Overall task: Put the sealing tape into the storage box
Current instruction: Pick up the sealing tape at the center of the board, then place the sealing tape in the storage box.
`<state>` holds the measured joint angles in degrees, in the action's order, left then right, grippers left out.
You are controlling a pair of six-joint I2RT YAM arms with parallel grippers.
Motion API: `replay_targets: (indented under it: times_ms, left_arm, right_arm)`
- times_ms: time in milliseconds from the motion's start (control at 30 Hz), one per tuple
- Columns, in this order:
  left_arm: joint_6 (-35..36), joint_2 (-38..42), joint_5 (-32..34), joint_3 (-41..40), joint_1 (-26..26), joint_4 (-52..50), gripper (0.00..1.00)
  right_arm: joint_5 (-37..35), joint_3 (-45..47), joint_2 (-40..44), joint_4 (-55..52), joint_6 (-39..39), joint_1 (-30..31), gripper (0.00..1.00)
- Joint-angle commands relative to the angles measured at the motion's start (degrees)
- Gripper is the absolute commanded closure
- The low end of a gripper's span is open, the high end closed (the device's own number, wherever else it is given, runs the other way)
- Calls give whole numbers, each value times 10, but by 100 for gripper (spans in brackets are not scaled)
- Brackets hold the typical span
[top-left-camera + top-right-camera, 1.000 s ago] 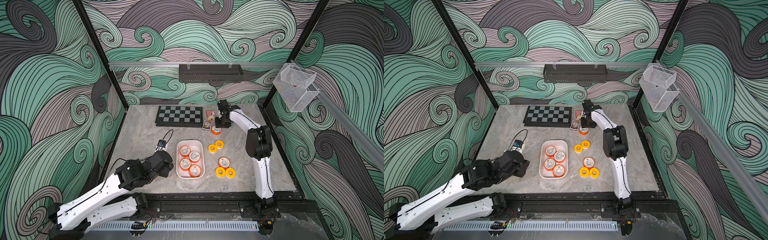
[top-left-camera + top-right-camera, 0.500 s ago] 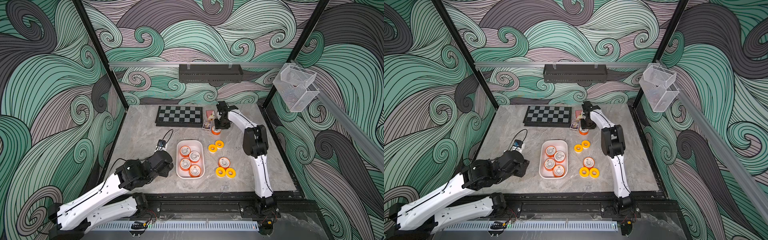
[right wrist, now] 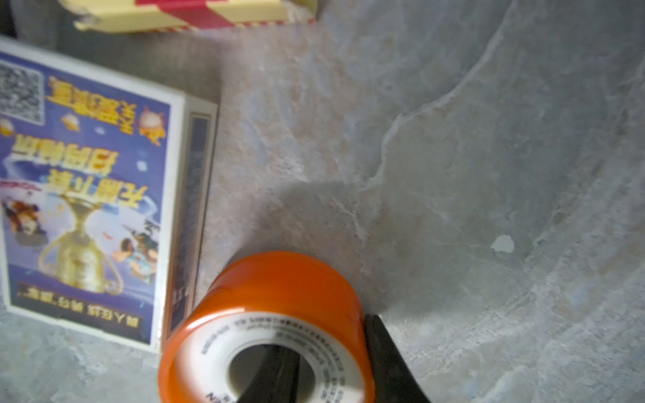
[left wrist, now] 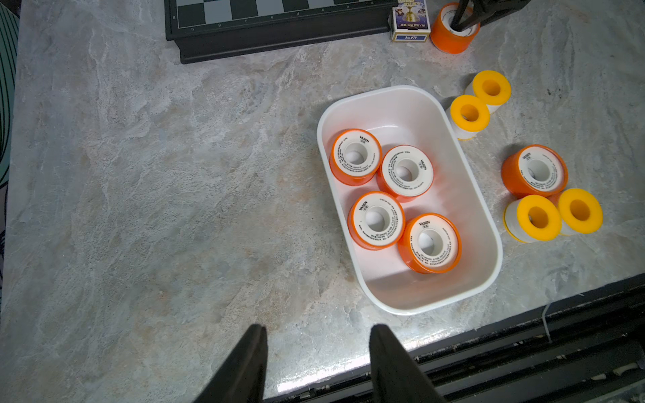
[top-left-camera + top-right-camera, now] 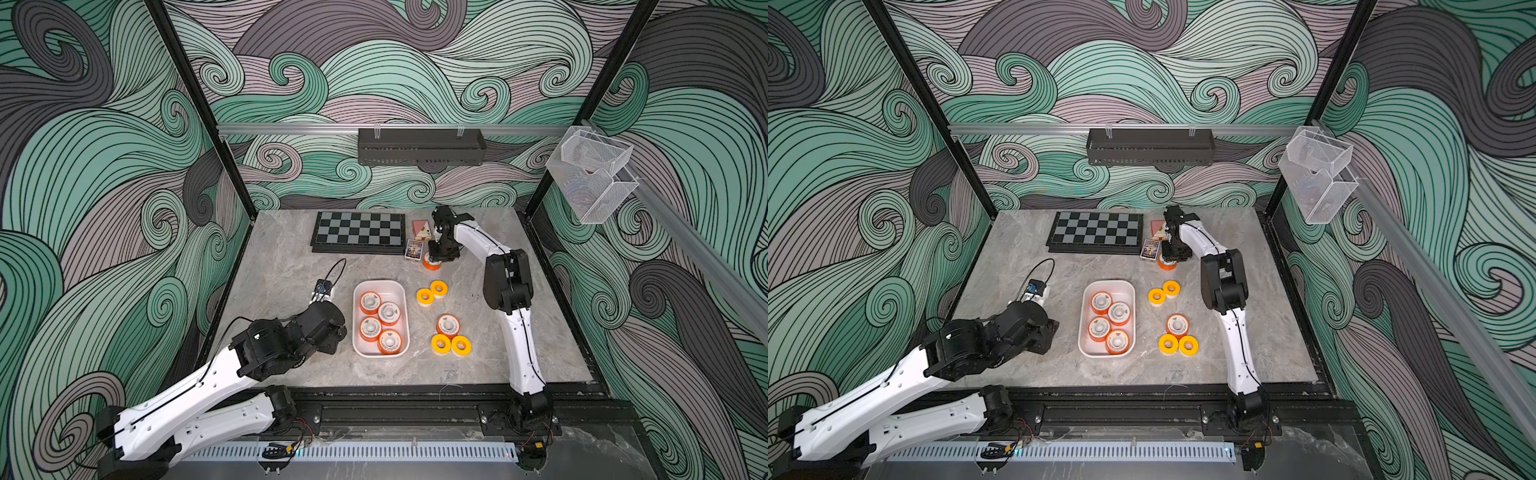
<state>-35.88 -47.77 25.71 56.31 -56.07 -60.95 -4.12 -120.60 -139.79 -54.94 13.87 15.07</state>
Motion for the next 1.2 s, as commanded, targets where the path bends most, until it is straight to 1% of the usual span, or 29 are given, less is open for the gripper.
replay_targets:
  times_ms: [0, 367, 500, 567, 700, 800, 933, 1167]
  left_arm:
    - [-7, 6, 11, 1, -3, -16, 49]
    - [-8, 11, 13, 1, -3, -16, 49]
    - [-9, 14, 14, 0, -3, -17, 48]
    - [-9, 14, 14, 1, -3, -18, 48]
    - [-10, 14, 15, 1, -4, -18, 48]
    - [-10, 15, 16, 1, -3, -19, 48]
    - [-9, 14, 16, 2, -4, -19, 48]
    - [-11, 13, 18, 1, -3, -19, 49]
  right_arm:
    - [16, 16, 32, -12, 3, 1, 72]
    - [24, 101, 179, -12, 12, 35, 73]
    - [21, 145, 246, -12, 9, 75, 73]
    - [36, 164, 276, -11, 9, 99, 72]
    - [31, 203, 324, -11, 9, 162, 71]
    - [59, 223, 335, -11, 11, 198, 71]
    - [56, 241, 333, -4, 14, 242, 71]
    - [58, 232, 288, 2, 21, 303, 70]
